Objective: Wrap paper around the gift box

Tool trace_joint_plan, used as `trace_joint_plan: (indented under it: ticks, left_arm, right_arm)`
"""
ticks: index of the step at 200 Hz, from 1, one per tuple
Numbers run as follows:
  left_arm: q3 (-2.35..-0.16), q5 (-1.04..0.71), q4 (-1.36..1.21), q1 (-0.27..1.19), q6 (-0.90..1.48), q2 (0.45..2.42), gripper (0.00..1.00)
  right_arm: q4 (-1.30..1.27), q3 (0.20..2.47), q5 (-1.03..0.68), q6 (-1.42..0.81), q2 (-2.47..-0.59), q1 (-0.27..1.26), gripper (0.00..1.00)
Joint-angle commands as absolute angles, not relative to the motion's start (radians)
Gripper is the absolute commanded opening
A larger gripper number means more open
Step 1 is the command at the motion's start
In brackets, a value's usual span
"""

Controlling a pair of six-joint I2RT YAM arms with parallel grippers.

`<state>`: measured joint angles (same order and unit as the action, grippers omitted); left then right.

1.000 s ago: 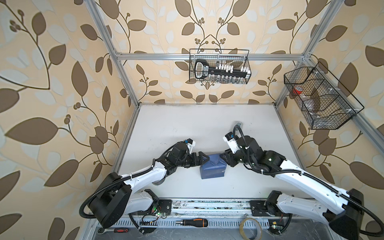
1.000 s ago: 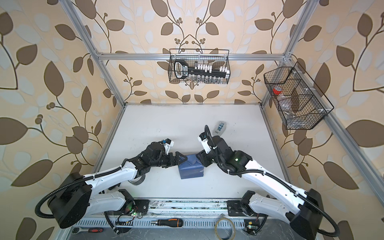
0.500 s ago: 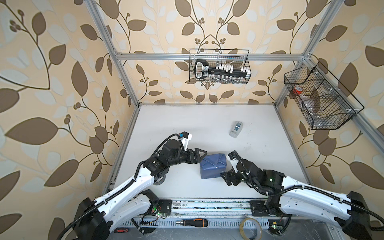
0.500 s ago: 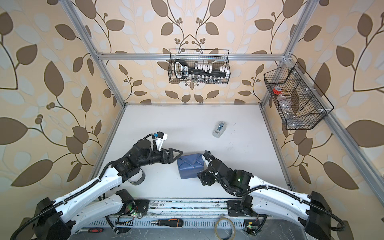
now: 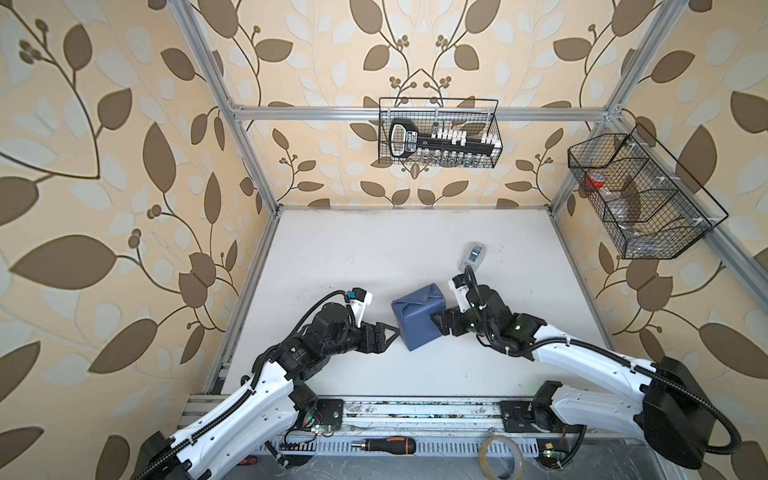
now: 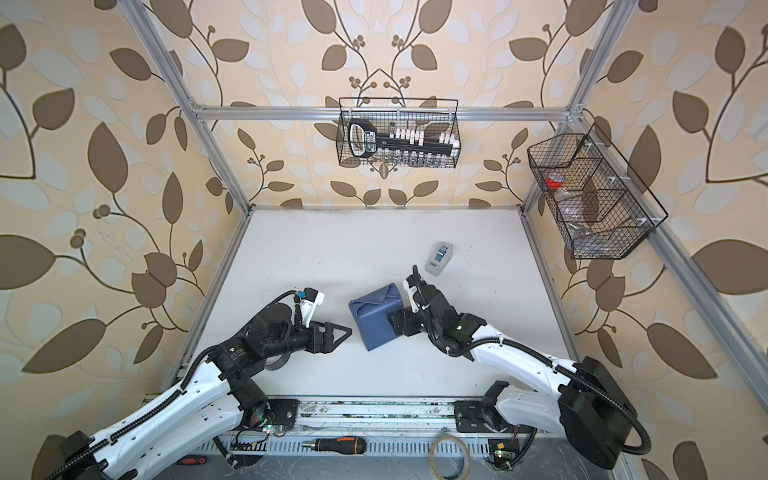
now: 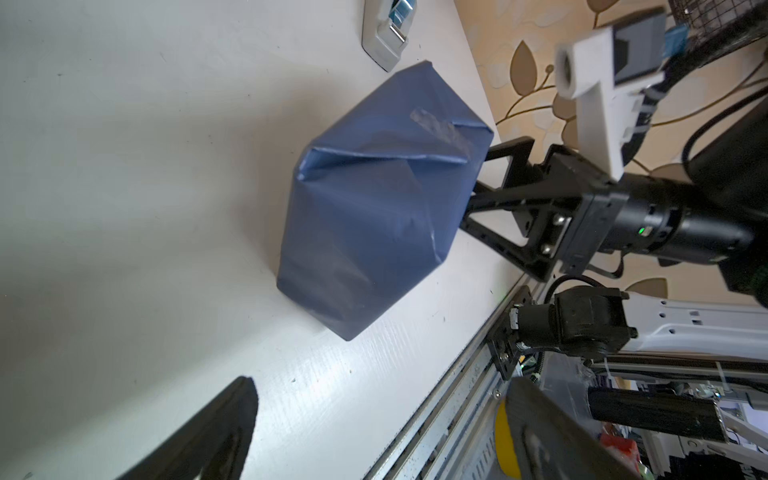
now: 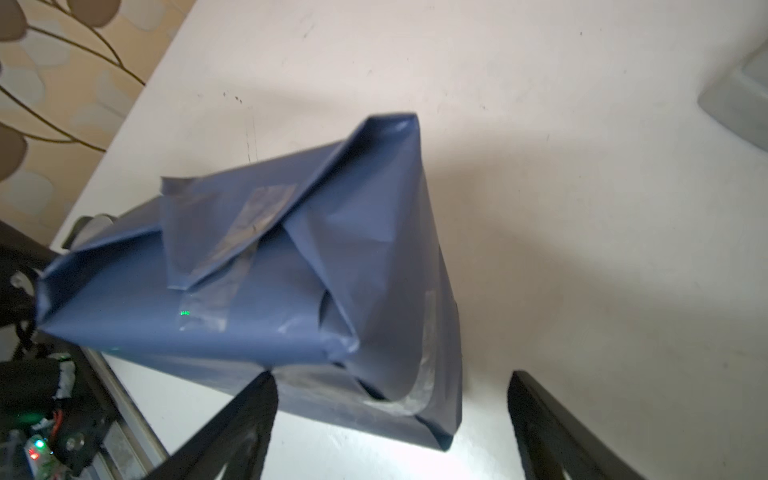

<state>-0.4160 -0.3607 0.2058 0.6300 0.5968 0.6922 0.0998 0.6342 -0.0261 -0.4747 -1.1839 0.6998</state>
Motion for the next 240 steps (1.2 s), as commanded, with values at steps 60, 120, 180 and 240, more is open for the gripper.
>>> trace_joint_plan:
  ticks: [60,120,180,240]
  left_arm:
    - [-0.485,-0.248,-0.039,0.6,0.692,0.969,0.97]
    - [-0.614,-0.427,-0.191,0.416,0.692,1.293,0.96]
    - [-0.873,-0.506,-0.211,0.414,0.67,1.615,0.91]
    - [-0.977,-0.441,-0.079,0.36,0.573,1.599,0.91]
  right_arm:
    - [-0.068,0.711,-0.293,-0.486,-1.36,0.539,0.9]
    - [-0.263,0.81,-0.387,-0.571,-1.6,0.509,0.9]
    - [-0.347,0.856,-0.461,-0.651,-1.705,0.468,0.86]
    - [-0.196,0.843,-0.356,-0.556,-1.604,0.356,0.86]
